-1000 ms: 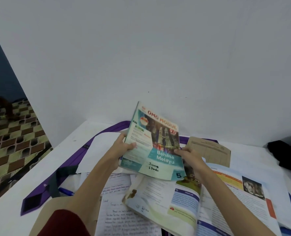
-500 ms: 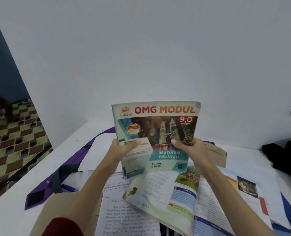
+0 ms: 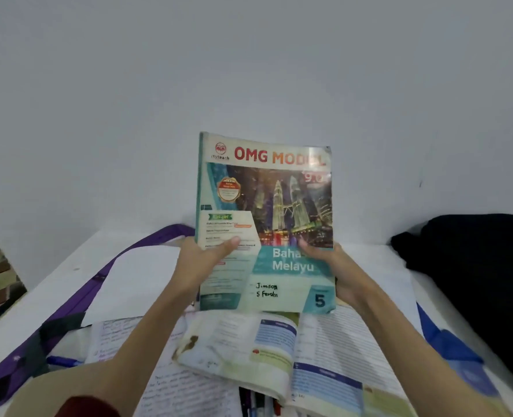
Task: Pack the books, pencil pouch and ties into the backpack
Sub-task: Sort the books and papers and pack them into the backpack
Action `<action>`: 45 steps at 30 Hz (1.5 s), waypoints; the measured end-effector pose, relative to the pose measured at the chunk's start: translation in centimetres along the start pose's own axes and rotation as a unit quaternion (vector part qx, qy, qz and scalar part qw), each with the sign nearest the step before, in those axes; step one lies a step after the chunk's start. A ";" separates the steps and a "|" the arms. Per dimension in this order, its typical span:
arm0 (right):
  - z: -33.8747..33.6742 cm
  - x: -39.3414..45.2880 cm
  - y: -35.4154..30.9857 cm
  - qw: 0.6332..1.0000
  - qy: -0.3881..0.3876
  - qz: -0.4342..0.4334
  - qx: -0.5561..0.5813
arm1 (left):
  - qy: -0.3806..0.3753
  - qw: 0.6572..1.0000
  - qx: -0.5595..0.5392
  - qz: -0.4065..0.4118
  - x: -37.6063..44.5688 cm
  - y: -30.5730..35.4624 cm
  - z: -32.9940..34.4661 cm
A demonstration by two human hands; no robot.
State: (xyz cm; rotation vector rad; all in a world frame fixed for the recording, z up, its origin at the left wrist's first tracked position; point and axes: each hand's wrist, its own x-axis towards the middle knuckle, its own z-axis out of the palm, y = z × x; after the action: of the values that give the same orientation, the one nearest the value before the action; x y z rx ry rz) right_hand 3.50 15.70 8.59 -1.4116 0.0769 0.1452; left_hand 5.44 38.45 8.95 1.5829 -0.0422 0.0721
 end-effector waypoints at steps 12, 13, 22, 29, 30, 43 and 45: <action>-19.4 -17.5 -7.5 0.971 0.234 -0.049 0.007 | -0.305 0.951 0.035 0.043 -3.8 3.8 23.7; -21.2 -19.0 -7.6 0.962 0.270 -0.047 0.001 | -0.327 0.932 0.121 0.097 -4.5 3.3 25.6; -37.6 -31.3 -7.9 0.872 0.483 -0.074 0.000 | -0.497 0.769 0.274 0.295 -13.8 -3.6 44.6; -45.8 -34.7 -8.8 0.864 0.495 -0.080 -0.047 | -0.356 0.616 0.530 0.462 -17.5 -6.4 52.5; -46.5 -34.6 -8.8 0.867 0.491 -0.078 -0.040 | -0.348 0.627 0.538 0.444 -16.9 -6.6 53.0; -50.4 -29.7 -9.1 0.910 0.403 -0.064 0.074 | -0.028 0.994 -0.073 -0.072 -3.2 5.7 49.8; -50.4 -28.0 -8.2 0.902 0.413 -0.079 0.097 | -0.047 0.999 0.028 -0.006 -3.0 8.4 50.0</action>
State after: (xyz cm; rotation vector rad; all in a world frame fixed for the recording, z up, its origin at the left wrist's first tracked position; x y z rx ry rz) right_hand -21.32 -36.79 12.52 -1.1872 0.6596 -0.5958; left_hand 2.85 -11.75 16.48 1.6411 -0.1050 -0.0097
